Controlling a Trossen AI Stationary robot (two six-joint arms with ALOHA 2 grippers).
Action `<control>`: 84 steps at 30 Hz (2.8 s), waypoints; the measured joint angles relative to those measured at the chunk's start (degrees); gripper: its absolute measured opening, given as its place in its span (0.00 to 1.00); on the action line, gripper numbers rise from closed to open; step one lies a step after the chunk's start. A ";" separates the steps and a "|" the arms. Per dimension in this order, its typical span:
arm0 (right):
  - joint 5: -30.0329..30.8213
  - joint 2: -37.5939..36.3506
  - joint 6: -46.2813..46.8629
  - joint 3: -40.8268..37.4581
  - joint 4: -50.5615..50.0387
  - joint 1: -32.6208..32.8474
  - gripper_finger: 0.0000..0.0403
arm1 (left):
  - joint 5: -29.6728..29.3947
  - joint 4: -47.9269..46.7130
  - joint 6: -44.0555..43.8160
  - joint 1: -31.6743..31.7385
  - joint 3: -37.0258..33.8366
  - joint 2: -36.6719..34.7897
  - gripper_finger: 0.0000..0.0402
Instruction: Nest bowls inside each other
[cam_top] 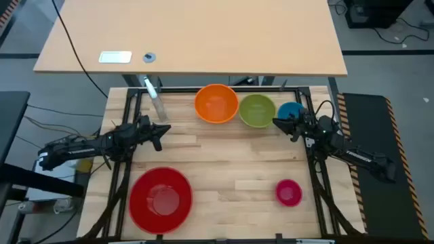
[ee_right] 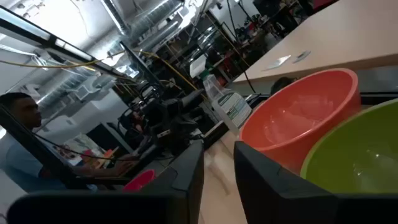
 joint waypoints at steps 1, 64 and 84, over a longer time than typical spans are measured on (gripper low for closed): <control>0.00 0.00 0.02 0.02 0.00 0.02 0.24 | 0.00 0.00 0.00 0.00 0.00 0.00 0.02; 0.00 0.00 0.02 0.01 0.00 0.02 0.25 | -3.81 19.59 -27.09 2.04 -0.02 -0.04 0.02; 13.69 5.96 5.40 4.95 14.14 -2.03 0.24 | -13.08 30.14 -35.82 3.81 1.91 1.31 0.02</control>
